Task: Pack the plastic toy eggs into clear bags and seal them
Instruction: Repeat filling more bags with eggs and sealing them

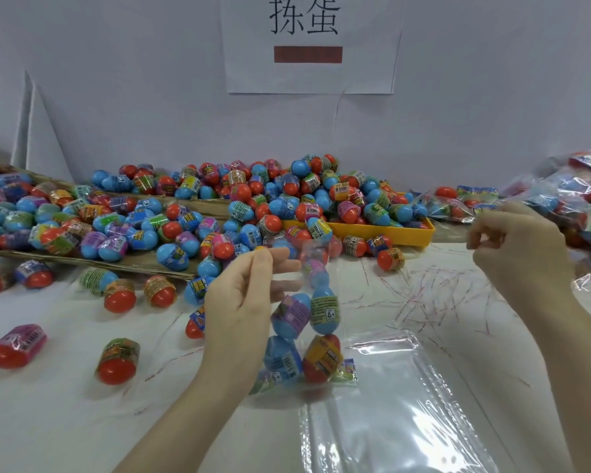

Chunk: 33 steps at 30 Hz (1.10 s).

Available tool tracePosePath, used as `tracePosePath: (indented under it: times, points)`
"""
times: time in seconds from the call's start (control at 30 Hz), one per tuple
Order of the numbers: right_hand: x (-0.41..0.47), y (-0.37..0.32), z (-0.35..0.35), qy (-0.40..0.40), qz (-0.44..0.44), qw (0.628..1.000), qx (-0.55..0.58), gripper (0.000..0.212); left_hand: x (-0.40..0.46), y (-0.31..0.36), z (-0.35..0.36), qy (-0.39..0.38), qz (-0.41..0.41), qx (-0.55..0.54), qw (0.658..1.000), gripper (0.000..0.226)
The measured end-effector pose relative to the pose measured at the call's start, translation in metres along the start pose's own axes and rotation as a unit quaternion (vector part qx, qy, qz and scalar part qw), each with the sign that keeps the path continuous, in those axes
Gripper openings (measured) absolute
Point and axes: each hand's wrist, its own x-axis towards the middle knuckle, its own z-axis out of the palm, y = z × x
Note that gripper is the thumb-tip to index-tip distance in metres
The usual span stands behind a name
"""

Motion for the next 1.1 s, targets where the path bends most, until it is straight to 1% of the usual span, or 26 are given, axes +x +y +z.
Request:
tracePosePath:
  times: [0.1,0.17,0.23,0.3,0.33,0.37,0.4,0.43,0.47,0.5,0.53,0.57,0.6,0.63,0.67,0.7,0.73,0.77,0.8,0.87,0.93,0.97,1.0,1.03,1.07,1.1]
  points:
    - [-0.003,-0.007,-0.002,-0.004,-0.025,0.999,0.033,0.035,0.000,0.000,0.000,-0.001,0.003,0.007,1.000,0.029]
    - [-0.004,-0.012,-0.003,-0.019,-0.035,0.993,0.108,0.034,0.000,0.000,0.000,-0.002,0.000,0.009,1.000,0.028]
    - [-0.006,-0.018,-0.004,-0.078,-0.007,0.985,0.155,0.034,0.000,0.000,0.000,-0.003,-0.006,0.009,1.000,0.029]
    - [-0.004,-0.012,0.002,-0.166,0.013,0.986,-0.031,0.077,0.001,-0.001,0.000,-0.004,-0.016,0.007,1.000,0.029]
    - [-0.005,-0.004,0.004,-0.204,0.027,0.968,-0.143,0.089,0.002,-0.001,0.000,-0.004,-0.019,0.008,1.000,0.030]
    - [-0.003,-0.004,0.009,-0.232,0.041,0.953,-0.189,0.090,0.002,-0.001,-0.001,-0.006,-0.021,0.010,1.000,0.030]
    - [-0.003,-0.008,0.009,-0.261,0.056,0.950,-0.161,0.094,0.002,-0.001,-0.001,-0.008,-0.022,0.011,1.000,0.030]
    - [0.000,-0.010,0.008,-0.274,0.093,0.956,-0.051,0.111,0.002,-0.001,-0.001,-0.010,-0.022,0.013,1.000,0.030]
    - [0.006,-0.007,0.006,-0.292,0.149,0.936,0.132,0.133,0.002,-0.001,-0.001,-0.012,-0.022,0.014,1.000,0.030]
    - [0.010,-0.006,0.001,-0.318,0.196,0.858,0.352,0.142,0.002,-0.001,-0.001,-0.014,-0.020,0.015,1.000,0.031]
    - [0.008,-0.012,-0.008,-0.355,0.165,0.770,0.505,0.128,0.002,0.000,-0.001,-0.017,-0.020,0.014,1.000,0.031]
    - [0.003,-0.012,-0.011,-0.343,0.130,0.720,0.589,0.103,0.002,0.000,-0.001,-0.021,-0.020,0.012,1.000,0.032]
    - [-0.001,-0.008,-0.013,-0.308,0.134,0.717,0.611,0.078,0.002,0.001,-0.001,-0.024,-0.020,0.010,0.999,0.032]
    - [0.000,-0.005,-0.009,-0.266,0.147,0.778,0.550,0.056,0.001,0.001,0.000,-0.026,-0.020,0.010,0.999,0.032]
    - [-0.005,-0.001,-0.002,-0.189,0.219,0.853,0.435,0.041,0.001,0.001,0.000,-0.026,-0.019,0.010,0.999,0.032]
    - [-0.004,-0.005,0.004,-0.123,0.249,0.911,0.304,0.049,0.002,0.001,0.000,-0.026,-0.018,0.010,0.999,0.032]
    - [0.003,-0.011,0.006,-0.043,0.248,0.921,0.299,0.065,0.001,0.001,-0.001,-0.027,-0.020,0.009,0.999,0.032]
    - [0.008,-0.017,0.005,-0.038,0.197,0.907,0.370,0.077,0.001,0.001,0.000,-0.028,-0.020,0.008,0.999,0.032]
    - [0.008,-0.032,0.000,-0.067,0.176,0.866,0.463,0.085,0.002,0.001,0.000,-0.027,-0.020,0.007,0.999,0.032]
    - [0.006,-0.028,-0.002,-0.044,0.196,0.864,0.462,0.082,0.002,0.000,-0.001,-0.026,-0.028,0.005,0.999,0.032]
    - [-0.001,-0.026,-0.002,0.036,0.140,0.966,0.213,0.065,0.003,-0.001,-0.002,-0.027,-0.033,-0.002,0.999,0.032]
    - [-0.005,-0.029,-0.001,0.076,0.058,0.987,0.125,0.057,0.004,-0.001,-0.002,-0.028,-0.038,-0.009,0.999,0.032]
    - [-0.007,-0.035,-0.001,0.033,0.007,0.986,0.162,0.057,0.004,-0.001,-0.002,-0.027,-0.046,-0.017,0.998,0.032]
    - [-0.008,-0.046,-0.003,-0.075,-0.004,0.959,0.273,0.063,0.005,-0.001,-0.002,-0.024,-0.054,-0.026,0.998,0.032]
    - [-0.011,-0.058,-0.004,-0.211,0.020,0.898,0.385,0.070,0.006,0.000,-0.003,-0.022,-0.064,-0.036,0.997,0.032]
    - [-0.014,-0.068,-0.002,-0.335,0.028,0.842,0.423,0.073,0.006,0.000,-0.003,-0.021,-0.075,-0.047,0.996,0.032]
